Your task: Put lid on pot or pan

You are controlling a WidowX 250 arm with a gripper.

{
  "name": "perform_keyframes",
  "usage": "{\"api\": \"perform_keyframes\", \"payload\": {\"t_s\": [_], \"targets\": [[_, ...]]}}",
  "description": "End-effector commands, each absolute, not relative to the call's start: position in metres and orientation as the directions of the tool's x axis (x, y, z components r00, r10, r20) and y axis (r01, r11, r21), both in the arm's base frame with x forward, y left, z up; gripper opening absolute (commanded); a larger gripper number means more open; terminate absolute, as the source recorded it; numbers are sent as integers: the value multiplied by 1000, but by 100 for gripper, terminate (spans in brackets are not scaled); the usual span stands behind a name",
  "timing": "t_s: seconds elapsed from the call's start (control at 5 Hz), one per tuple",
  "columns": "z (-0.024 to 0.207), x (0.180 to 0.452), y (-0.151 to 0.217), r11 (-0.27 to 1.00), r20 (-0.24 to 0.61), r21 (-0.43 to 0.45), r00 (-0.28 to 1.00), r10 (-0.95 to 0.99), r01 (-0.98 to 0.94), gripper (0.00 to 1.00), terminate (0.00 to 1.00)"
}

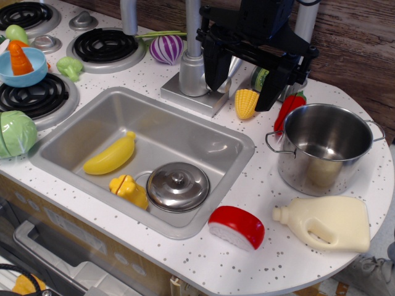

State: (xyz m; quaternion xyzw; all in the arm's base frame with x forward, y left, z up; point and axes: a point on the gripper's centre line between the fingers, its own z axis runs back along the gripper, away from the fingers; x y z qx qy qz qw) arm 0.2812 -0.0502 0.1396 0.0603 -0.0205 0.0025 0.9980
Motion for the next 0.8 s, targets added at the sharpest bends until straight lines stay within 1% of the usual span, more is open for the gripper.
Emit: {"api": "perform_keyframes", "payload": {"t_s": [0.0, 0.2, 0.4, 0.6], "targets": [[140, 281, -50, 993, 41, 120, 999, 2, -7, 100, 0], [122, 297, -19, 994, 77, 108, 996, -38, 30, 100, 0], [98, 309, 9, 991, 86, 119, 993, -75, 64, 100, 0], [69, 312, 19, 989, 120, 124, 988, -97, 82, 100, 0]]}}
